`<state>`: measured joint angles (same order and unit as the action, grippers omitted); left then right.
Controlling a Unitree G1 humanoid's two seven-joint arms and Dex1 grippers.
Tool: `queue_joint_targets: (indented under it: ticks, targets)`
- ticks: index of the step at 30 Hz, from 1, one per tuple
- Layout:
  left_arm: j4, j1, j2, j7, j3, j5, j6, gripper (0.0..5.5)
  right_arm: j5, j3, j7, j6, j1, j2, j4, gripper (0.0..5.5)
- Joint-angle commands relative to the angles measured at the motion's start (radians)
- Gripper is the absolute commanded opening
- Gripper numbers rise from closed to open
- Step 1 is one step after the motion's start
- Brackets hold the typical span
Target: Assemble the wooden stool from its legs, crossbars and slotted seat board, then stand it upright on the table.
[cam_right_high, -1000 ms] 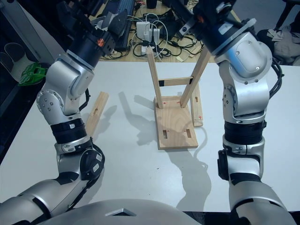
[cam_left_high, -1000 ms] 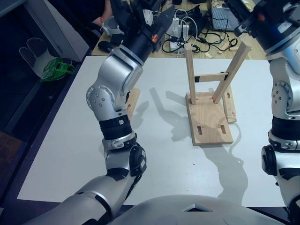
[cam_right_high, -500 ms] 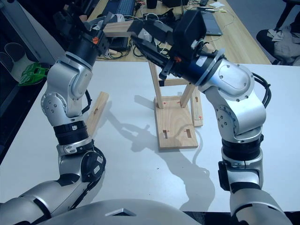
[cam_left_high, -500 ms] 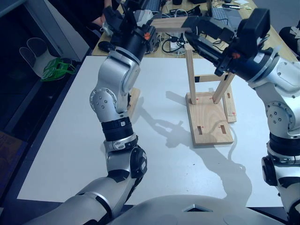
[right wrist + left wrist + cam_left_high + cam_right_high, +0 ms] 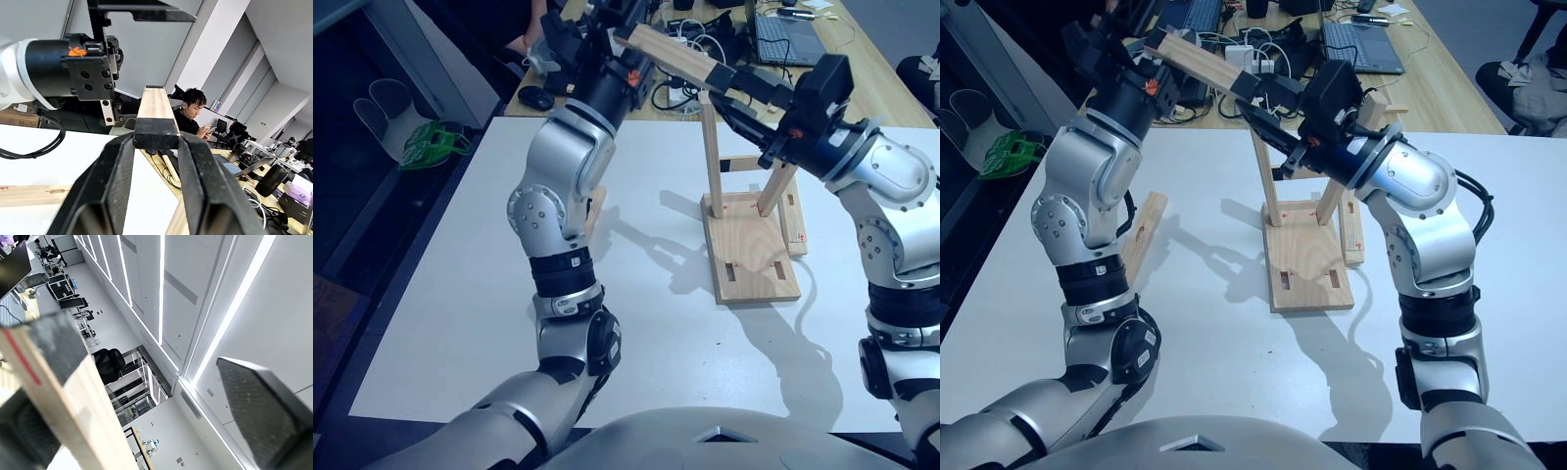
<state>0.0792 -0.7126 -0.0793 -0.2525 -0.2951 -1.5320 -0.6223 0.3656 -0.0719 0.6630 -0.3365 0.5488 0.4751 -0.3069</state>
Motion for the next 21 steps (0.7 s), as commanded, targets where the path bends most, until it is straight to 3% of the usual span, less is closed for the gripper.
queue_joint_targets:
  ticks: [1, 21]
  targets:
    - [0.016, 0.006, 0.0, -0.026, 0.013, 0.037, 0.019, 4.01, -0.014, -0.006, 0.01, 0.012, 0.012, -0.006, 0.011, 1.26]
    - [-0.007, 0.018, 0.014, -0.012, 0.009, 0.102, 0.038, 0.8, -0.033, -0.002, 0.006, 0.021, 0.025, -0.021, 0.025, 1.26]
